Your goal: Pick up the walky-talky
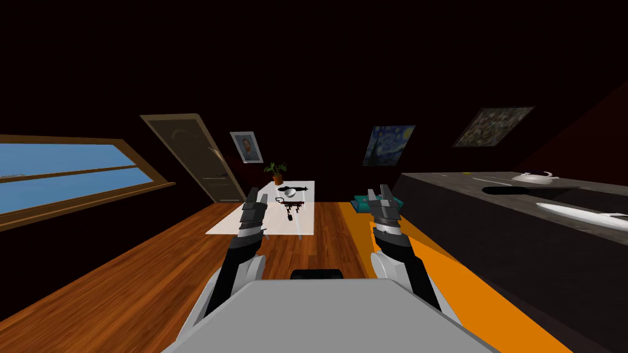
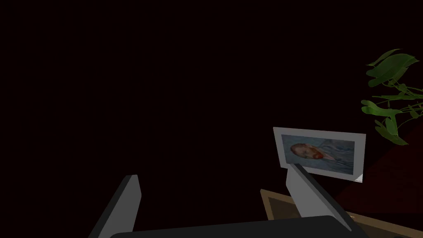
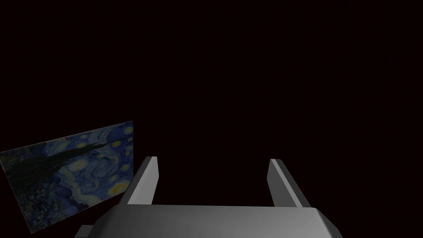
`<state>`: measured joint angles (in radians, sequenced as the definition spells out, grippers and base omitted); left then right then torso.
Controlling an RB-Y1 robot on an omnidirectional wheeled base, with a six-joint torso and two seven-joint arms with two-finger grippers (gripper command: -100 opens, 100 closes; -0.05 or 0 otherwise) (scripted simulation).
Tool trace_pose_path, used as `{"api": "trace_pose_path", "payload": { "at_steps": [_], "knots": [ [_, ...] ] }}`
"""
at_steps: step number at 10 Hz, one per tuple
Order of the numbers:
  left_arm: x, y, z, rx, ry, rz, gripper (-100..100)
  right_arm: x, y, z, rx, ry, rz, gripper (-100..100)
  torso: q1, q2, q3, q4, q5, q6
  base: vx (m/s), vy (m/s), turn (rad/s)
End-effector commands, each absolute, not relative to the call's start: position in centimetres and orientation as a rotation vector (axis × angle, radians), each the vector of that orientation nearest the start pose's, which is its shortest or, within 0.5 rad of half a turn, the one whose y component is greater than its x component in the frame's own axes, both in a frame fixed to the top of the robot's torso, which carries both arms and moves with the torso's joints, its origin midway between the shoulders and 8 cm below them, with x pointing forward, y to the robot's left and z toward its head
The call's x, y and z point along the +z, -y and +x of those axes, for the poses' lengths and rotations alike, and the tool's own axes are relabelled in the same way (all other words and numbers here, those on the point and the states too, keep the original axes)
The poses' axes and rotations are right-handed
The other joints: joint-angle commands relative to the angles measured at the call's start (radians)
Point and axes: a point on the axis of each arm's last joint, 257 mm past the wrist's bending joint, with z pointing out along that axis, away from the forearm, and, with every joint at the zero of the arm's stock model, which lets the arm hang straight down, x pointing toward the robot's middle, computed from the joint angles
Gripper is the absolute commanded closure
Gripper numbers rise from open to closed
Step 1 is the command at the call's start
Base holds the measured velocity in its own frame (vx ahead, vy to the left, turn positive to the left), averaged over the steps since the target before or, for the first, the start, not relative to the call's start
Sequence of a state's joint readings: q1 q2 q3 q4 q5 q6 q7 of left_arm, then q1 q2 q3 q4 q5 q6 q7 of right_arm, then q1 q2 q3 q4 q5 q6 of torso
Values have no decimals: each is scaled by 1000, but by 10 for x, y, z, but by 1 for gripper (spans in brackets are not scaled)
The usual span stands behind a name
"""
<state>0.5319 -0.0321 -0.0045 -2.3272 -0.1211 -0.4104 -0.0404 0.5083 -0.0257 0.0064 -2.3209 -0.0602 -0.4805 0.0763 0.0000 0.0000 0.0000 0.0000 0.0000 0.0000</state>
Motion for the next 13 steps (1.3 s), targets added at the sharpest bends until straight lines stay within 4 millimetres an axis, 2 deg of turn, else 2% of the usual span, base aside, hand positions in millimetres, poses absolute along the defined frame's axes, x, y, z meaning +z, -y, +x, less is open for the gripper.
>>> {"api": "trace_pose_path", "payload": {
  "at_steps": [1, 5, 13],
  "knots": [
    [11, -270, 353, -1152, -753, -625, -100, 36, 281, 338, 1278, -606, 638, 0, 0, 0, 0, 0, 0, 0, 0, 0, 0],
    [-23, -265, 371, -1101, -889, -574, -100, 36, 281, 338, 1278, -606, 638, 0, 2, 1, 1, 0, 0, 0, -18, 19, 19],
    [-94, -275, 403, -976, -1058, -564, -100, 36, 281, 338, 1278, -606, 638, 0, 2, 1, 0, 0, 0, 0, -17, 22, 21]
  ]
}}
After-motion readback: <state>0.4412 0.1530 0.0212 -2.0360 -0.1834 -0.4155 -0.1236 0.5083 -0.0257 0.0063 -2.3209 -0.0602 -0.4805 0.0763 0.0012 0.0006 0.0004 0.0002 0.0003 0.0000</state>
